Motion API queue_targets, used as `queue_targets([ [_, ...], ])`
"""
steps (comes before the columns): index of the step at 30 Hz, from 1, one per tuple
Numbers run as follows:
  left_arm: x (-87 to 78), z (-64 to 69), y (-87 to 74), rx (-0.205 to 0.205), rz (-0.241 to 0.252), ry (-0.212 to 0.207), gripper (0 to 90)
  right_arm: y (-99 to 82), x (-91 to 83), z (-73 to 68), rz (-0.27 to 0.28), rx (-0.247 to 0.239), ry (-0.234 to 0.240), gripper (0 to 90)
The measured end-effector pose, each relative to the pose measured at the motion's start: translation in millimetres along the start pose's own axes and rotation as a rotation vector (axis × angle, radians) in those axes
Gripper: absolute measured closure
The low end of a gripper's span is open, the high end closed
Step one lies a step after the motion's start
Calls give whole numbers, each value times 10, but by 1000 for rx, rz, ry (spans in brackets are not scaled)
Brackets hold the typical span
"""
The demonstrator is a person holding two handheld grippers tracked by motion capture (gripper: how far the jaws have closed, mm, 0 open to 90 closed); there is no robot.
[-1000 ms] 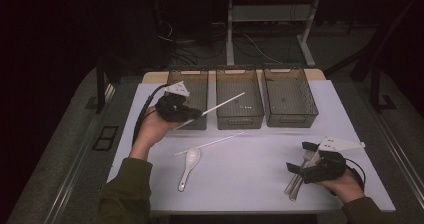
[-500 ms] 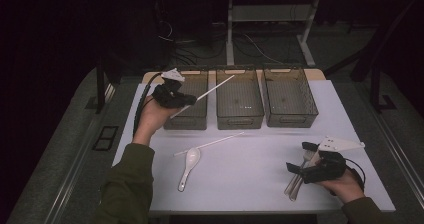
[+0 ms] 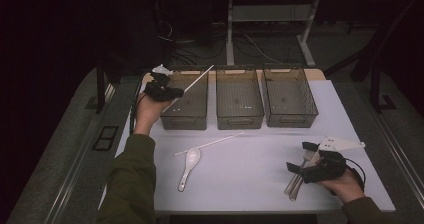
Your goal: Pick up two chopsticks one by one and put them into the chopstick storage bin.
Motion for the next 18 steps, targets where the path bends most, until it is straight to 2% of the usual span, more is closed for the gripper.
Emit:
queue_targets([
  [4,34,-64,-41,-17,-17,21,840,-1,-8,2,0,2,0,6],
  [12,78,-101,-85,-40,-50,63,840,1,-10,2,1,1,0,6],
  [18,146,-110,-142,-60,-76,66,840,1,-12,3,2,0,0,7],
])
Point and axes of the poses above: each handheld gripper's, and its own axes: x roughly forward along the jaws, y roughly out of its top, z roughly to its right, the point moved 4 cm from there along x, roughly forward along the jaws, and after that the axes turned 5 degrees about -y, right-handed, at the moved point
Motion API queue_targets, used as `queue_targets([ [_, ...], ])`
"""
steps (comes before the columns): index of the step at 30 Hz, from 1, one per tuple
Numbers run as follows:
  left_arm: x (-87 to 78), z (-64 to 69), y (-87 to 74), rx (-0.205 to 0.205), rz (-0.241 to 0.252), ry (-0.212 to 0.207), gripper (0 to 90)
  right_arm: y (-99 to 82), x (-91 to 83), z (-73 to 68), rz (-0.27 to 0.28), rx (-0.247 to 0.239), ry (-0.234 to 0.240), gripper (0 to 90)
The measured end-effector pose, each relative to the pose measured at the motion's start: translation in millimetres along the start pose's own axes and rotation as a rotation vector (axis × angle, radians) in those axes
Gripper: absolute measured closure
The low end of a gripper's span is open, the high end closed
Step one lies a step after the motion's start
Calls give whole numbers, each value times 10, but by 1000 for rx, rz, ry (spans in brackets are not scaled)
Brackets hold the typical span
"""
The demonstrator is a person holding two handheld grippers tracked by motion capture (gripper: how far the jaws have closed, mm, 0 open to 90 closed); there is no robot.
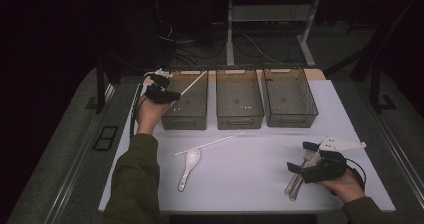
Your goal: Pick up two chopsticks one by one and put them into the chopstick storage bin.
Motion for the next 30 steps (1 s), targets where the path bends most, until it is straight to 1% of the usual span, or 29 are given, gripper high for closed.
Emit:
queue_targets([
  [3,43,4,-21,-2,-12,2,839,0,0,-1,0,0,0,6],
  [5,64,7,-35,-9,-20,7,839,0,0,0,-1,1,0,6],
  [7,89,15,-53,-14,-25,-3,839,0,0,0,0,0,0,6],
  [9,112,20,-74,-25,-39,2,839,1,0,0,0,0,0,6],
  [16,152,32,-106,-22,-62,-14,838,1,-2,-1,2,1,-1,6],
  [21,160,32,-112,-29,-61,-21,824,2,-2,-3,0,0,0,6],
  [23,155,40,-103,-30,-52,-27,786,2,-3,-3,1,1,0,6],
  [25,151,52,-88,-18,-46,-16,739,2,-3,-2,2,2,0,6],
  [30,100,90,-48,-4,-18,-27,695,3,-5,-4,3,1,2,6],
])
Point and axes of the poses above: each handheld gripper's, and its own axes: x roughly forward along the jaws, y roughly out of its top, z roughly to its right, the point moved 4 cm from there along x, roughly forward along the jaws, and after that the axes turned 5 degrees about -y, right-handed, at the moved point
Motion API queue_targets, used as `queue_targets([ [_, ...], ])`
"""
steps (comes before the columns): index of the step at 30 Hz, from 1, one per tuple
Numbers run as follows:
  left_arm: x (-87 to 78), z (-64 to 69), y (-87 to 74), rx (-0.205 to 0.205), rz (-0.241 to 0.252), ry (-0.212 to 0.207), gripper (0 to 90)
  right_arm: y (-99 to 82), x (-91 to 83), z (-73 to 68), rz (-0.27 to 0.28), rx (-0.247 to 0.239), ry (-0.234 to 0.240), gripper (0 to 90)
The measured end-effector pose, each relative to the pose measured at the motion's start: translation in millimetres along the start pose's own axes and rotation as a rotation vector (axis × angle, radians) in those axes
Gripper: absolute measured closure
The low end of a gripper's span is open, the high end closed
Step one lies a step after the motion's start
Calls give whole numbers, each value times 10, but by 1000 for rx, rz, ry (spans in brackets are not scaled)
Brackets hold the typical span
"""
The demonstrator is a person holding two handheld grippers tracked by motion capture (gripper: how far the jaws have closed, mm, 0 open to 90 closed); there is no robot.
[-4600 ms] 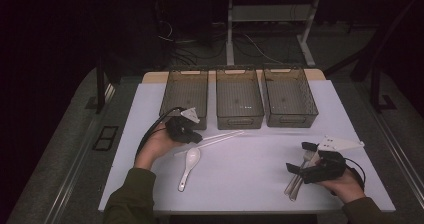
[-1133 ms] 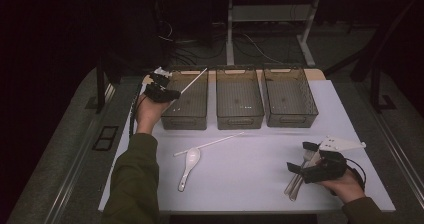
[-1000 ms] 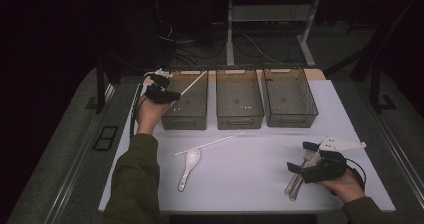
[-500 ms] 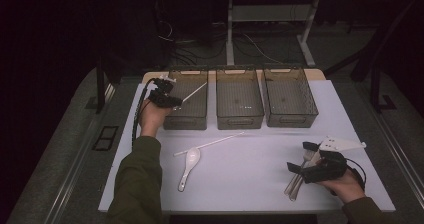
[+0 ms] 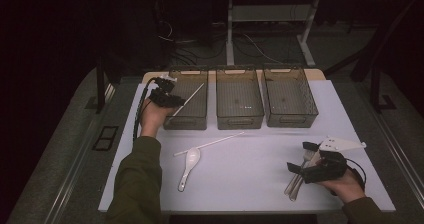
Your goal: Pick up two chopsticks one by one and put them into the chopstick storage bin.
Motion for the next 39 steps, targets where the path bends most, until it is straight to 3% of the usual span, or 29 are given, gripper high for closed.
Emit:
queue_targets([
  [7,-169,140,74,42,62,-57,553,0,-2,0,-1,2,0,6],
  [10,-233,251,106,39,85,-116,502,1,-3,-4,1,1,1,6],
  [12,-264,324,113,70,72,-145,467,2,-8,-4,1,4,0,6],
  [17,-366,540,112,133,111,-202,453,3,-10,-2,1,6,0,6],
  [20,-421,662,91,141,145,-257,447,3,-11,-6,1,6,1,7],
  [26,-459,861,-15,204,151,-286,430,4,-13,-3,4,7,1,6],
  [33,-406,987,-203,206,150,-313,432,5,-13,-8,4,3,4,6],
  [39,-321,1039,-374,238,124,-295,477,3,-13,-21,3,-1,5,6],
])
Point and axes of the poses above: each handheld gripper's, and its own axes: x roughly forward along the jaws, y roughly out of its top, z roughly to its right, the point moved 4 cm from there along x, roughly forward along the jaws, and after that the axes turned 5 degrees about -y, right-handed, at the moved point
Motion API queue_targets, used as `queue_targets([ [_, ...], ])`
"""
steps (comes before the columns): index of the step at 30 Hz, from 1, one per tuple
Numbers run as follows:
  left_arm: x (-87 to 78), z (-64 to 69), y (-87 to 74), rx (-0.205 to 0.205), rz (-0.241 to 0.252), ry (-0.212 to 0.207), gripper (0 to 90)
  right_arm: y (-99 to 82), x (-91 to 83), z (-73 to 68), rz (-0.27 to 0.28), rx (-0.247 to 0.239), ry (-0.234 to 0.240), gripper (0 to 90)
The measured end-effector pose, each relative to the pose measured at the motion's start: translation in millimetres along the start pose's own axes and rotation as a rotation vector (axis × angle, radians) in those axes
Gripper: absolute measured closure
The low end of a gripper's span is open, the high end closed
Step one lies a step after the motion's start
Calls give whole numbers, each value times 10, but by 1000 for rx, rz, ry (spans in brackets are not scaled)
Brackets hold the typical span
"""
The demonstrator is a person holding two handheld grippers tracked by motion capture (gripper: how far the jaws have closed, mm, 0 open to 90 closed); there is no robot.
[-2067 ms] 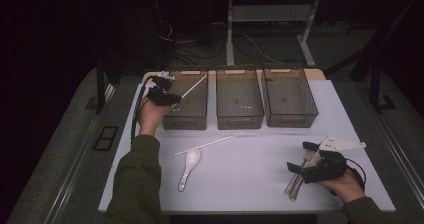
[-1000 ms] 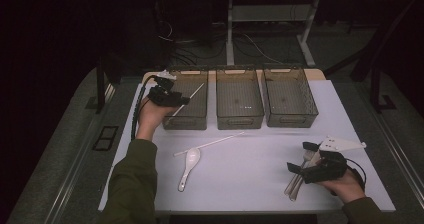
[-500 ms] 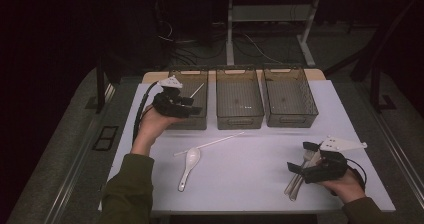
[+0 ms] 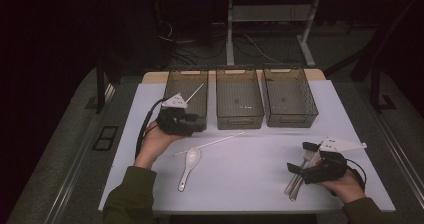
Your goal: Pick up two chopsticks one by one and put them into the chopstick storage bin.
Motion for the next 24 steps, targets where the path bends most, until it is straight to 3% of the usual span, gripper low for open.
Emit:
queue_targets([
  [3,45,23,-79,16,-7,6,512,-2,-9,-8,1,-3,1,7],
  [8,144,44,-166,20,-28,-38,586,-2,-18,-13,3,-4,-1,6],
  [12,216,41,-234,37,-56,-41,620,-5,-15,-12,1,-4,-1,6],
  [19,294,55,-345,0,-56,-69,702,-6,-13,-4,-1,-4,-2,6],
  [24,387,33,-415,14,-101,-78,732,-8,-10,-16,-4,-7,0,6],
])
Point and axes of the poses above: each handheld gripper's, and its own axes: x roughly forward along the jaws, y roughly out of its top, z roughly to its right, the point moved 4 cm from there along x, roughly forward along the jaws, and after that the axes turned 5 degrees about -y, right-handed, at the moved point
